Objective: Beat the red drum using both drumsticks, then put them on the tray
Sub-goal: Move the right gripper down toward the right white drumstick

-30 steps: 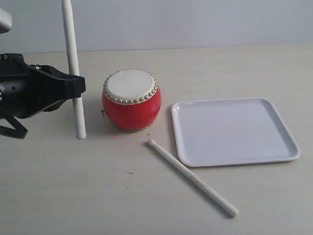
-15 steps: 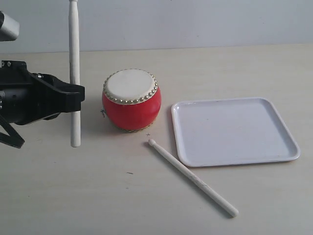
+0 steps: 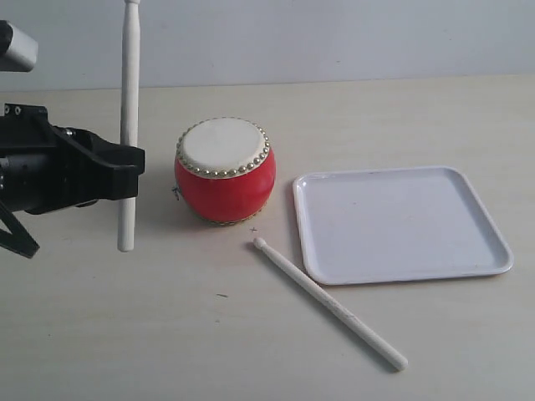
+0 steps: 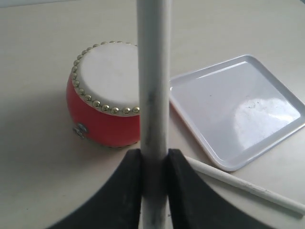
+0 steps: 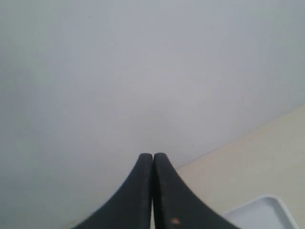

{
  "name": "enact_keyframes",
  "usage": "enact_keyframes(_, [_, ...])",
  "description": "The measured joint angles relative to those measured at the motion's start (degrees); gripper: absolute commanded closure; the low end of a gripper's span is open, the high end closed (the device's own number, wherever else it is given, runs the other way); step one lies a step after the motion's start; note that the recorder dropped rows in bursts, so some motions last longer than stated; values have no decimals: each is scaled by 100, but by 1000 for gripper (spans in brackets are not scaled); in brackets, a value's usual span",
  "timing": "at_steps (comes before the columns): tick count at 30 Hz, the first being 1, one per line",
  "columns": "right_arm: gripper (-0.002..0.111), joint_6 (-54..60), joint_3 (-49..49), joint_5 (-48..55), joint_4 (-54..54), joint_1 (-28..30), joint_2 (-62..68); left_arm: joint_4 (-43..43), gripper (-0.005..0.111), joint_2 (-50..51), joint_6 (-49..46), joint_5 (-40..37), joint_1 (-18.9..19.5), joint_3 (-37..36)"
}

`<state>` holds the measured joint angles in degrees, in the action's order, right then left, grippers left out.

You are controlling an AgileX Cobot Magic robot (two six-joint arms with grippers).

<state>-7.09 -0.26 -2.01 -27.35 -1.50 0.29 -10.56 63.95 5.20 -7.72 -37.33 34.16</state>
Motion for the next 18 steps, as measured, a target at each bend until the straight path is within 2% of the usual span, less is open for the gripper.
enact_keyframes(3, [108, 49, -141, 671, 103, 0, 0, 0, 107, 0, -11, 0, 0, 0])
enact_keyframes(5, [108, 519, -470, 1002, -139, 0, 125, 0, 107, 0, -24, -20, 0, 0])
enact_keyframes(7, [108, 1495, -864, 1369, -956, 0, 505, 0, 107, 0, -24, -20, 0, 0])
enact_keyframes(11, [108, 4864, -1730, 2617, -3758, 0, 1618, 0, 107, 0, -24, -23, 0, 0])
enact_keyframes(12, [108, 6083, -2056, 3367, -4743, 0, 2222, 0, 107, 0, -24, -33, 0, 0])
enact_keyframes(15, [108, 7095, -2549, 4420, -5215, 0, 3392, 0, 107, 0, -24, -33, 0, 0])
enact_keyframes(18, [108, 7315, -3037, 5227, -4735, 0, 4820, 0, 107, 0, -24, -33, 0, 0])
